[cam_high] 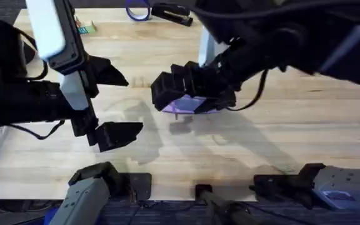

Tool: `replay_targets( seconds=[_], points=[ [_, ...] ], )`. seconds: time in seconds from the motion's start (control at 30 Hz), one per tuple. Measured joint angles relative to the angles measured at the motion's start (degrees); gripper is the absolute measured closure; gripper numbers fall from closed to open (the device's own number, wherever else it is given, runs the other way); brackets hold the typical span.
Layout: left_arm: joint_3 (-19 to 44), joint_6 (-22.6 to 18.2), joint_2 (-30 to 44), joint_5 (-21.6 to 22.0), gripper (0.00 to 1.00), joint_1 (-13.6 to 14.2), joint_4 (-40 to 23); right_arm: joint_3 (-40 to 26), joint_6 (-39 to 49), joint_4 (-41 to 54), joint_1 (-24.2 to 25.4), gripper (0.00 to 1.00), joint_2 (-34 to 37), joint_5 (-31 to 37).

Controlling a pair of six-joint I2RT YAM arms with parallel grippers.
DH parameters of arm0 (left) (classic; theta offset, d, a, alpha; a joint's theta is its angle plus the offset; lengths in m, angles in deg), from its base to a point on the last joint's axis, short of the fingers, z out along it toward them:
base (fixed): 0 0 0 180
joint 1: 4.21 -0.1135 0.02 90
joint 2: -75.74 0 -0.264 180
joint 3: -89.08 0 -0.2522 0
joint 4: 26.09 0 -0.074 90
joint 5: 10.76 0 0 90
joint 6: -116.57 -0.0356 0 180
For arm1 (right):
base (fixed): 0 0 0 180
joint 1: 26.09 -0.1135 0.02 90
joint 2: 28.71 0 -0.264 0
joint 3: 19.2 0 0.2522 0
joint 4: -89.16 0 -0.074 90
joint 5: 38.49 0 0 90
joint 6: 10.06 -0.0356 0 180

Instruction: Unzip the bag, pick up the pens from the table one at a time and place them inside, then zip the bag closed.

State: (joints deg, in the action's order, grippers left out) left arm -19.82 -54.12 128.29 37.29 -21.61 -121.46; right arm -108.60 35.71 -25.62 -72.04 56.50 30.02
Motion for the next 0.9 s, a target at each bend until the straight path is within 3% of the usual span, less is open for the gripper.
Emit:
replay_targets(
  seconds=[0.5, 0.9],
  points=[
    [0.0, 0.0, 0.0, 0.0, 0.008, 0.0, 0.0, 0.2, -1.8, -4.9, 0.0, 0.008, 7.7, -0.2],
    [0.0, 0.0, 0.0, 0.0, 0.008, 0.0, 0.0, 0.4, -5.5, -8.0, 0.0, 0.007, 9.1, 5.6]
  ],
)
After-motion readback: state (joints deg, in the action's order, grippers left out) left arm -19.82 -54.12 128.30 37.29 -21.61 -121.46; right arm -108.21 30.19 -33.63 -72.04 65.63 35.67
